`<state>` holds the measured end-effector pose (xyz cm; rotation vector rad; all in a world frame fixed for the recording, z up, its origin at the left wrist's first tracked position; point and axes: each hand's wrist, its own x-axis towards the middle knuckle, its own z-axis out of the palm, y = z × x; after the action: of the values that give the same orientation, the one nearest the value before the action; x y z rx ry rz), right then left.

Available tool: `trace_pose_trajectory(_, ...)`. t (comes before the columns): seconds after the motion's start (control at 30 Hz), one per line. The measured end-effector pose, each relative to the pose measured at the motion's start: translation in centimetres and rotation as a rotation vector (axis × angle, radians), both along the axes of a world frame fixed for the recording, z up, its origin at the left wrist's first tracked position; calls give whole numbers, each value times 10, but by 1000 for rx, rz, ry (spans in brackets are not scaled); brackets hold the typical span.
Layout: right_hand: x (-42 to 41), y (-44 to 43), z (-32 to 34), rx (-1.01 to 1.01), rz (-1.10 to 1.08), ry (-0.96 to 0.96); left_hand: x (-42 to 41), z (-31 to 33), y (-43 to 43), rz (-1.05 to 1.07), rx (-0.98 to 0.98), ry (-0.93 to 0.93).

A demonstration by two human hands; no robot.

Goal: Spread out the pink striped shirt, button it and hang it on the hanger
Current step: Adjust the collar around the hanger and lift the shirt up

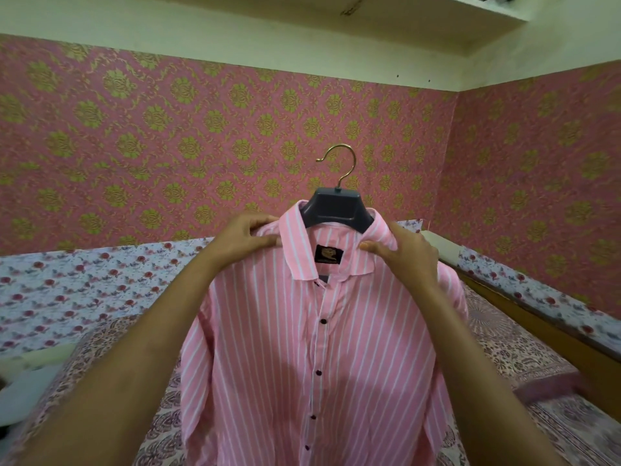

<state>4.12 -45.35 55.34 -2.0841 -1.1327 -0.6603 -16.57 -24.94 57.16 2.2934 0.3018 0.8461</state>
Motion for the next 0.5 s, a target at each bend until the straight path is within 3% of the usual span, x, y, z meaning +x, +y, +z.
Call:
trace_pose_trajectory(0.23, -11, -44, -1, 35, -118, 51, 35, -4, -15, -107, 131, 6)
trace_pose_trajectory(0.5, -13, -180, -19, 6, -467, 76, 95, -13, -110, -427, 182, 52)
